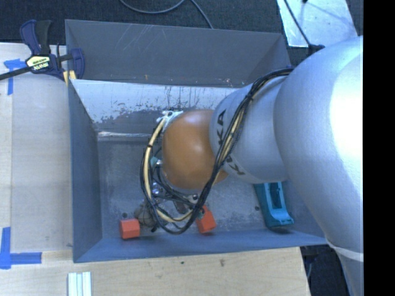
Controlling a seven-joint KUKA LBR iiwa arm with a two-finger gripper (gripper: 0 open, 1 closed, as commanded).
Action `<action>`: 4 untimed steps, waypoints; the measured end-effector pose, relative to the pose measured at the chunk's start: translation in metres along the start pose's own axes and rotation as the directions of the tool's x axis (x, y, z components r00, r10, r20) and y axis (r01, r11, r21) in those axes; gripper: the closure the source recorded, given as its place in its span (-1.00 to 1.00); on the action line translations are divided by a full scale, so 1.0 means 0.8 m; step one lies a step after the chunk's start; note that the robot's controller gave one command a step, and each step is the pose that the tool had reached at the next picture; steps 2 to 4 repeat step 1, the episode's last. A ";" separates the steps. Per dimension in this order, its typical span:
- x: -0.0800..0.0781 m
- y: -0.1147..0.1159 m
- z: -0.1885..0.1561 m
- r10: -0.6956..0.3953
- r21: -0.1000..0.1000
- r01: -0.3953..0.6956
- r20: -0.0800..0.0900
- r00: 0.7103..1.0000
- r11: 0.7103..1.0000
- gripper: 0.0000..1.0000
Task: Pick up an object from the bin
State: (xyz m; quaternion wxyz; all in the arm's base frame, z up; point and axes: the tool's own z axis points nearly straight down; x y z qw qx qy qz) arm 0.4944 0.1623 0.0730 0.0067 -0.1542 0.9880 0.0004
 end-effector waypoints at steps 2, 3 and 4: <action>-0.002 0.000 -0.001 0.001 0.000 -0.001 0.007 1.000 1.000 -1.00; -0.002 0.000 -0.001 0.001 0.000 -0.001 0.007 1.000 1.000 -1.00; -0.002 0.000 -0.001 0.001 0.000 -0.001 0.007 1.000 1.000 -1.00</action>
Offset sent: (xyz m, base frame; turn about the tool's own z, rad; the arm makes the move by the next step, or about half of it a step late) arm 0.0000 0.0000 0.0000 0.0000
